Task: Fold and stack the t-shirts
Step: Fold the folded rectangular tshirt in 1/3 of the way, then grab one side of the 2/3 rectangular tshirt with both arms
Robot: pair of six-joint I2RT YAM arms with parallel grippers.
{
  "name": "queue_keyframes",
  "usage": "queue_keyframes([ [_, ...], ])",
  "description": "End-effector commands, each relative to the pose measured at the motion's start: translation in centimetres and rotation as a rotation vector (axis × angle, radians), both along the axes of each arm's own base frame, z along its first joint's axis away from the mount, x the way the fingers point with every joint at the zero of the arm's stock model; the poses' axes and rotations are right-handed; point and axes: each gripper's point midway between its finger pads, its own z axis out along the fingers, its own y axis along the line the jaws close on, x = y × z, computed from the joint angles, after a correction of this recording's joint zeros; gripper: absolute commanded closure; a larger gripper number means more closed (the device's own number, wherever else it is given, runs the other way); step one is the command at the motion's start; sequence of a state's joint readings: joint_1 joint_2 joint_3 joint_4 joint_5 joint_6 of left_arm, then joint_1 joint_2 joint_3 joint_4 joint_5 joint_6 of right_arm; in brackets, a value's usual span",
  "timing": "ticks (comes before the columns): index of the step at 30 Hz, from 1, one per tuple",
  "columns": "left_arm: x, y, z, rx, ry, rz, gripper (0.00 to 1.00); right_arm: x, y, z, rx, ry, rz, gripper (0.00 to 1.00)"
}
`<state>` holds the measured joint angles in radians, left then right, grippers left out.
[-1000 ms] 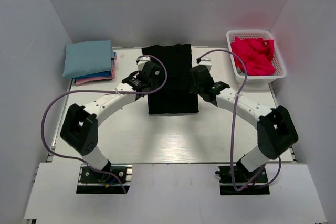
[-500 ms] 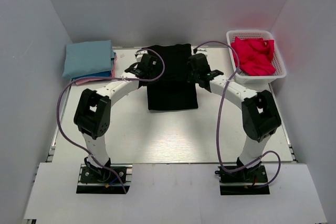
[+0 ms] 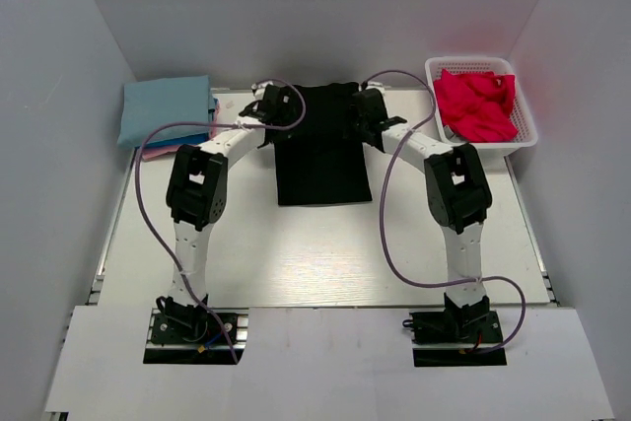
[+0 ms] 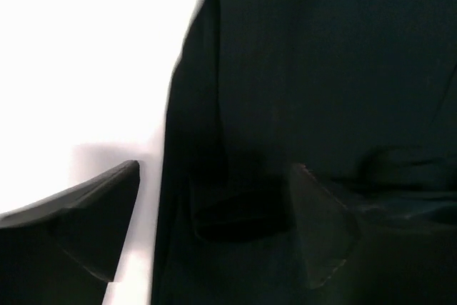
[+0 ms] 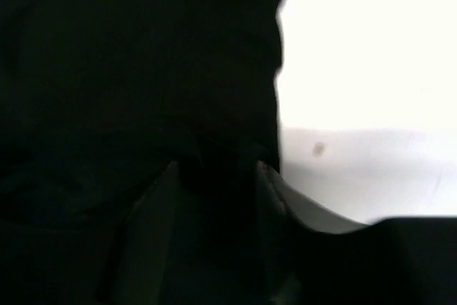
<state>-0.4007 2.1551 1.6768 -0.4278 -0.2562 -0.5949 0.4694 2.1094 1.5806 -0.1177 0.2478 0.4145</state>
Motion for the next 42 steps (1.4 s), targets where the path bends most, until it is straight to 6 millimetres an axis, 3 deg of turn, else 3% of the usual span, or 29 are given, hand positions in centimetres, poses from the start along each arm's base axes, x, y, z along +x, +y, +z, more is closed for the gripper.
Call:
queue_keyframes([
  [1, 4.8, 2.8, 6.5, -0.015, -0.141, 0.092, 0.0, 4.8, -0.9, 4.3, 0.07, -0.141, -0.036, 0.45],
  [2, 5.1, 3.3, 7.2, -0.017, -0.146, 0.103, 0.0, 5.6, -0.9, 5.5, 0.09, -0.147, -0.008, 0.38],
  [4, 4.8, 4.1, 8.7, -0.045, -0.153, 0.099, 0.0, 4.7, -0.6, 5.3, 0.102, -0.118, 0.055, 0.27],
  [5, 4.2, 3.9, 9.1, -0.062, -0.157, 0.084, 0.0, 3.7, 0.0, 7.7, 0.129, -0.145, 0.1, 0.22],
  [6, 2.6, 4.1, 7.3, -0.057, -0.113, 0.074, 0.0, 2.7, -0.1, 6.8, 0.128, -0.134, 0.124, 0.12],
  [7, 2.0, 3.8, 9.6, -0.098, -0.163, 0.051, 0.0, 0.8, -0.2, 4.8, 0.121, -0.086, 0.143, 0.1],
  [8, 0.0, 4.1, 7.5, -0.09, -0.11, 0.042, 0.0, -0.9, -0.7, 6.1, 0.127, -0.102, 0.153, 0.1],
  [9, -1.5, 3.5, 7.1, -0.102, -0.086, 0.013, 0.0, -2.8, -1.3, 4.2, 0.121, -0.049, 0.15, 0.1],
  [10, -2.7, 2.9, 6.9, -0.108, -0.08, -0.008, 0.0, -3.9, -1.6, 5.2, 0.138, -0.057, 0.15, 0.1],
  [11, -5.0, 3.0, 6.4, -0.126, -0.047, -0.033, 0.0, -6.6, -2.6, 3.1, 0.143, 0.001, 0.131, 0.1],
  [13, -7.4, 1.6, 5.8, -0.189, -0.02, -0.108, 0.0, -8.6, -2.7, 3.7, 0.177, 0.013, 0.162, 0.1],
  [14, -9.8, 1.6, 4.7, -0.212, 0.017, -0.135, 0.0, -9.4, -2.9, 4.2, 0.191, 0.009, 0.155, 0.1],
  [15, -11.2, 0.5, 4.5, -0.251, 0.034, -0.173, 0.0, -11.4, -3.5, 2.5, 0.193, 0.064, 0.159, 0.1],
  [17, -14.9, -0.3, 1.9, -0.278, 0.101, -0.221, 0.0, -14.0, -3.3, 1.2, 0.244, 0.126, 0.175, 0.1],
  [20, -16.0, -1.0, 1.1, -0.271, 0.126, -0.244, 0.0, -14.9, -3.2, 0.2, 0.253, 0.163, 0.184, 0.1],
  [23, -17.0, -1.6, -1.0, -0.281, 0.195, -0.255, 0.0, -15.3, -3.0, -1.0, 0.258, 0.205, 0.185, 0.1],
  [29, -18.9, -1.0, -3.4, -0.241, 0.258, -0.237, 0.28, -16.1, -2.9, -3.2, 0.263, 0.282, 0.182, 0.11],
  [35, -19.2, -0.5, -5.5, -0.223, 0.297, -0.203, 0.5, -16.9, -3.2, -4.6, 0.256, 0.329, 0.175, 0.33],
  [40, -19.9, -0.6, -7.0, -0.23, 0.341, -0.2, 0.6, -17.6, -3.6, -5.8, 0.237, 0.36, 0.164, 0.56],
  [42, -19.9, -0.8, -7.6, -0.233, 0.357, -0.203, 0.72, -17.8, -3.7, -6.1, 0.233, 0.373, 0.161, 0.64],
])
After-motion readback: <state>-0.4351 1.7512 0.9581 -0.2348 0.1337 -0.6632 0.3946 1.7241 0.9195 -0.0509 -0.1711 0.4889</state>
